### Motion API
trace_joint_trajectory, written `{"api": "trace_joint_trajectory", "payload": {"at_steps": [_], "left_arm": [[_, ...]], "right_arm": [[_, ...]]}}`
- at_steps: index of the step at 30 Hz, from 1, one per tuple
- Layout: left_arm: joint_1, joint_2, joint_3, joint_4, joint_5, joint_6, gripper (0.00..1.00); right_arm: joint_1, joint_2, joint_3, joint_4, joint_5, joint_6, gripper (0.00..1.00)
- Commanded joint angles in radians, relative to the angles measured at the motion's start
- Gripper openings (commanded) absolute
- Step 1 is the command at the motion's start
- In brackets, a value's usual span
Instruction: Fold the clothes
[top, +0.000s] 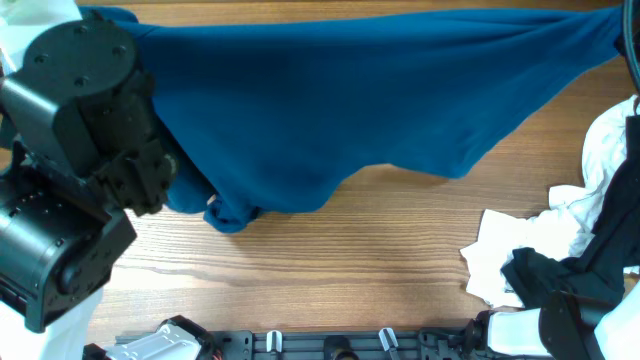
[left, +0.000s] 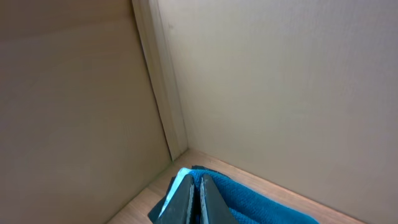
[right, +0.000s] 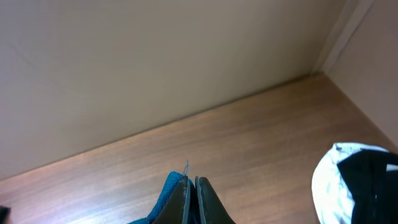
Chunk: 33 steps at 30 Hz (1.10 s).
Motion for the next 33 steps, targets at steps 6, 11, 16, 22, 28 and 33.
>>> {"api": "trace_joint_trajectory", "payload": {"at_steps": [6, 11, 16, 22, 28, 33], "left_arm": [[0.032, -0.019, 0.012, -0.376, 0.131, -0.399, 0.04], [0.032, -0.020, 0.012, -0.626, 0.256, -0.605, 0.04], [0.038, -0.040, 0.012, -0.623, 0.288, -0.616, 0.04], [0.185, 0.062, 0.012, -0.581, 0.362, -0.600, 0.04], [0.342, 0.307, 0.012, -0.380, 0.554, -0.449, 0.04], [0.392, 0.482, 0.012, -0.130, 0.670, -0.312, 0.04]], "right_arm": [[-0.014, -0.013, 0.008, -0.214, 0.073, 0.121, 0.04], [-0.014, -0.051, 0.000, -0.238, 0.047, 0.143, 0.04], [-0.014, -0.103, 0.000, -0.238, 0.045, 0.154, 0.04], [-0.014, 0.016, -0.047, -0.238, 0.047, 0.154, 0.04], [-0.014, 0.235, -0.049, -0.187, 0.042, 0.136, 0.04], [-0.014, 0.368, -0.049, -0.060, -0.037, 0.045, 0.04]]}}
